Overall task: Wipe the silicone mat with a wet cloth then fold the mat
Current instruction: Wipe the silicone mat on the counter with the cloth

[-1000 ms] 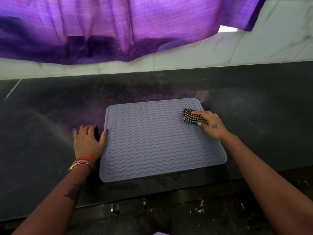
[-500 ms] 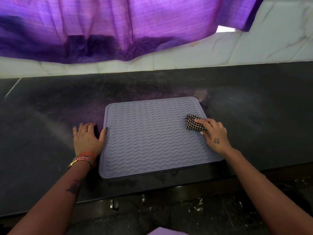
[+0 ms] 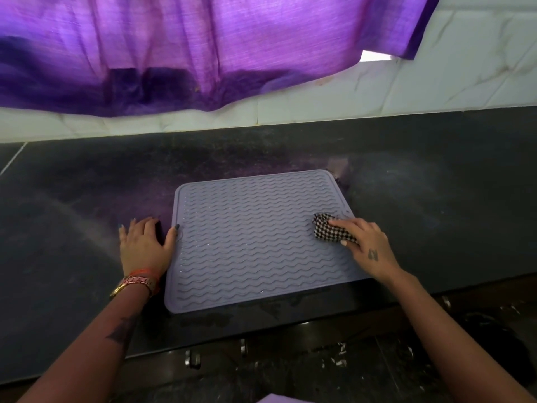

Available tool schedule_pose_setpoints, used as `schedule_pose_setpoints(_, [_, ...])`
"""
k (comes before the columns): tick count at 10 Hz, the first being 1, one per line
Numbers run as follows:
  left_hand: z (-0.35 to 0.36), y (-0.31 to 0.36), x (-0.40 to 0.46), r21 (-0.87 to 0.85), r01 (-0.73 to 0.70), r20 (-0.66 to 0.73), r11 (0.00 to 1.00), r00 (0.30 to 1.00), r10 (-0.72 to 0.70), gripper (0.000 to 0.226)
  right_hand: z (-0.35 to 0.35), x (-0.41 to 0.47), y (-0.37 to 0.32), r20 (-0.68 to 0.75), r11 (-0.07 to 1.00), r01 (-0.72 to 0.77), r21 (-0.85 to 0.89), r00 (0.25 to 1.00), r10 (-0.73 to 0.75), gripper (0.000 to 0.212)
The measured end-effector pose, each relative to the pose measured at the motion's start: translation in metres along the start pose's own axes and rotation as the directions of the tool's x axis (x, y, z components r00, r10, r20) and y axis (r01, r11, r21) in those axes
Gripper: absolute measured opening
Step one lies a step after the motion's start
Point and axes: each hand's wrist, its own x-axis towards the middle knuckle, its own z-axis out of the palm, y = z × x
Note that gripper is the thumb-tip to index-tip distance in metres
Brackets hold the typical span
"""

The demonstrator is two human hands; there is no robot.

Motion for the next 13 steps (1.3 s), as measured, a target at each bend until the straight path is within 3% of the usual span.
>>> schedule_pose_setpoints(1, [0.001,0.0,0.0,-0.008,-0.004,-0.009,1.0,1.0,0.004,0.069,0.007,-0.024,-0.005,-0.068,0.999,0.026,-0.021,0.997,-0.027,0.048])
schedule_pose_setpoints(3, [-0.001,0.0,0.0,-0.019,-0.003,-0.006,1.0,1.0,0.003,0.068,0.003,-0.033,-0.008,-0.066,0.995,0.048,0.089,0.997,-0.042,0.052])
schedule_pose_setpoints(4, [0.0,0.0,0.0,-0.015,-0.009,-0.005,1.0,1.0,0.009,0.068,0.006,-0.044,-0.012,-0.096,0.997,0.068,0.034,0.993,-0.065,0.048])
schedule_pose_setpoints(5, [-0.001,0.0,0.0,-0.014,-0.014,-0.003,1.0,1.0,0.014,0.07,0.002,-0.038,-0.01,-0.065,0.992,0.031,0.125,0.998,-0.023,0.049])
schedule_pose_setpoints(7, [0.001,-0.002,0.001,-0.025,-0.005,-0.002,1.0,1.0,0.005,0.068,0.008,-0.058,-0.016,-0.109,0.991,0.117,0.065,0.988,-0.109,0.043])
schedule_pose_setpoints(8, [0.002,-0.002,0.002,-0.028,-0.008,-0.002,1.0,1.0,0.008,0.067,0.004,-0.055,-0.018,-0.071,0.977,0.104,0.186,0.993,-0.092,0.054])
schedule_pose_setpoints(9, [0.001,-0.001,0.002,-0.03,-0.013,-0.007,0.999,1.0,0.012,0.066,0.008,-0.065,-0.028,-0.07,0.968,0.197,0.157,0.98,-0.188,0.054])
schedule_pose_setpoints(11, [0.0,-0.001,0.001,-0.028,-0.009,0.001,1.0,1.0,0.009,0.067,0.008,-0.067,-0.034,-0.025,0.94,0.177,0.293,0.984,-0.178,0.055])
schedule_pose_setpoints(13, [-0.002,0.0,0.0,-0.023,-0.014,0.004,1.0,1.0,0.014,0.067,0.01,-0.067,-0.038,0.017,0.941,0.204,0.271,0.976,-0.216,0.057])
